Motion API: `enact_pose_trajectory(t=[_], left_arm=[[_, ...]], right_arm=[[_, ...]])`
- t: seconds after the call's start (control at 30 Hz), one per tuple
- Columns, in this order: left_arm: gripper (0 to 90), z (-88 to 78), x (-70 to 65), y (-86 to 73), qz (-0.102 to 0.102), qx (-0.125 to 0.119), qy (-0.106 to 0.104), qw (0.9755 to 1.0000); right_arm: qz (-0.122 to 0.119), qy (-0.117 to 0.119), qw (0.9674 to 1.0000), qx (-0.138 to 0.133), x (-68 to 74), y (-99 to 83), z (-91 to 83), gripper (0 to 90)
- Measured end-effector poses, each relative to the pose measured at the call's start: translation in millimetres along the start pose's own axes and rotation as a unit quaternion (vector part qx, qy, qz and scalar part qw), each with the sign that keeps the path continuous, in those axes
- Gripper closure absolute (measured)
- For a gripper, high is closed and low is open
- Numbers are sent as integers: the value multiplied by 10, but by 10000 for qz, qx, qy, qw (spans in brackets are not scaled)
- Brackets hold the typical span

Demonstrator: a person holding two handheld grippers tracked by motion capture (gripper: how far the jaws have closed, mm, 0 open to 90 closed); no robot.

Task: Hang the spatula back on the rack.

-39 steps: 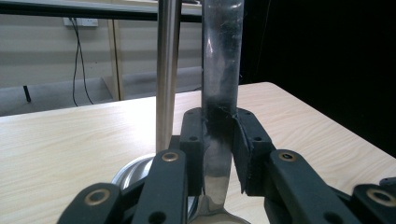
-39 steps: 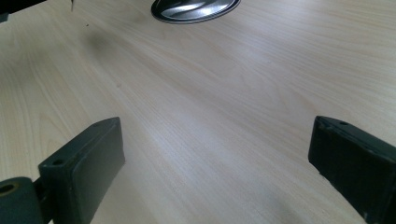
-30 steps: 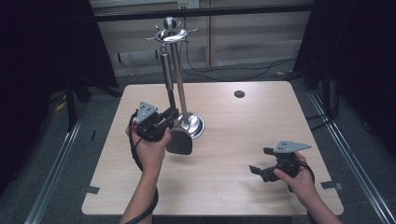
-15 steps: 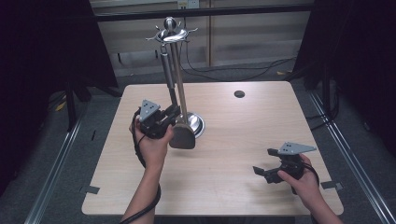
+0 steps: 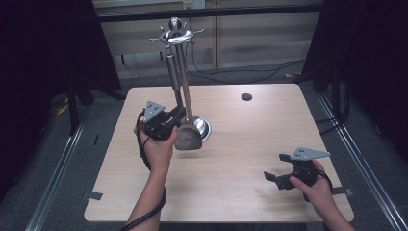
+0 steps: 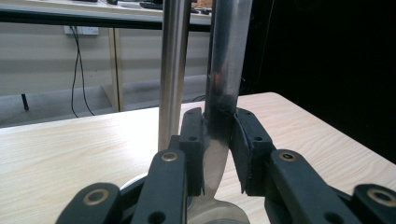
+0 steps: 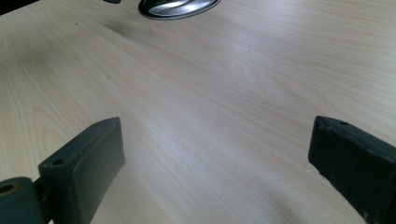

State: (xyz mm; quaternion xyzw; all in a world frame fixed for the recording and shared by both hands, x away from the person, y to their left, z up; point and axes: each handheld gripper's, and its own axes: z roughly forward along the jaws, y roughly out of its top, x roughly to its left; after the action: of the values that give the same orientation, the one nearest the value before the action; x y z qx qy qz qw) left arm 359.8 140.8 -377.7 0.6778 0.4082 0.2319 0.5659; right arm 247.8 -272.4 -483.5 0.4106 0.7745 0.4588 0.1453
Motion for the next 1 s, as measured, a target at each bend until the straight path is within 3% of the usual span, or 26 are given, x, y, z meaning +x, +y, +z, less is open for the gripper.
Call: enact_pose_trajectory(t=[0.4,0.7,1.0], left_arm=[[698,3,34,32,-22,-62,-128,9999],[609,29,49,61,31,-36,-134,9999],[417,12,70,37,182,-235,-87,9995]], right_arm=[[-23,12,10000,11,15,6,14,34],[-24,10,10000,-2,19,13,7,34],[-13,11,10000,17,15,6,9,34]])
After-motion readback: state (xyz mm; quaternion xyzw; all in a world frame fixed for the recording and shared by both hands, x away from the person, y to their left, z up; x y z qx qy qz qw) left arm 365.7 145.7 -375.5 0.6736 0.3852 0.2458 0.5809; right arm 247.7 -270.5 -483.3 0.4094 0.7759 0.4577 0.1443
